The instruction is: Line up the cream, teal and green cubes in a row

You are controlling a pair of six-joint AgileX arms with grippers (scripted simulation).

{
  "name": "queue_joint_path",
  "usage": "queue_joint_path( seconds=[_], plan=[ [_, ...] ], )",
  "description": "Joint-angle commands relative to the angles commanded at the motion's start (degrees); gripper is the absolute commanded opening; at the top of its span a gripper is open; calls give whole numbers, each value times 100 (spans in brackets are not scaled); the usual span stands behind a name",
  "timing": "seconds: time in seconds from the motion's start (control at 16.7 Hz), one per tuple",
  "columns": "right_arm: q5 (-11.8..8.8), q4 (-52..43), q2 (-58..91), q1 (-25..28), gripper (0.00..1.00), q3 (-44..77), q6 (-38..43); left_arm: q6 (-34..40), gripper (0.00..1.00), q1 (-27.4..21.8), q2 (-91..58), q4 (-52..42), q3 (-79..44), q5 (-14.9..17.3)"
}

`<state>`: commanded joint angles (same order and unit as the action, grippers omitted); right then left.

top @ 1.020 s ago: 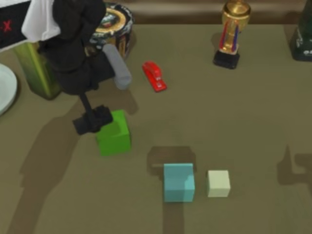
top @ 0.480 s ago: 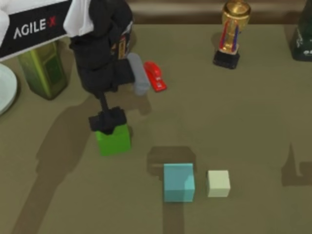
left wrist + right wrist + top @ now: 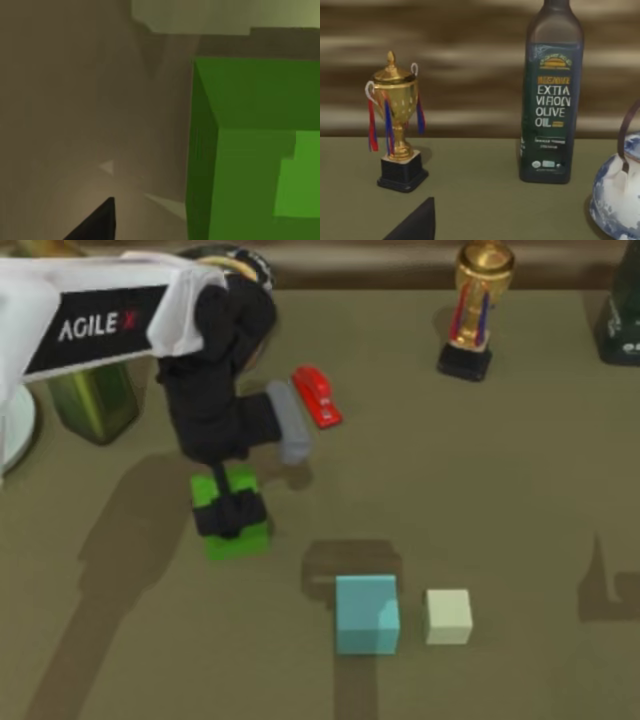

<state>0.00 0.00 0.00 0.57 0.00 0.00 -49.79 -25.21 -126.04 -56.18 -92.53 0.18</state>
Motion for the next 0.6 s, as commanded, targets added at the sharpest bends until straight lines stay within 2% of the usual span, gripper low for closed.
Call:
queue_joint_path(
  seconds=[0.18, 0.48, 0.6],
  plan=[
    [0, 0, 0, 0, 100, 0, 0, -3, 100, -2, -252, 644, 387, 2],
    [0, 0, 0, 0, 100, 0, 0, -7, 100, -4, -326, 776, 481, 3],
    [0, 0, 0, 0, 100, 0, 0, -7, 85, -4, -326, 776, 481, 3]
  ],
)
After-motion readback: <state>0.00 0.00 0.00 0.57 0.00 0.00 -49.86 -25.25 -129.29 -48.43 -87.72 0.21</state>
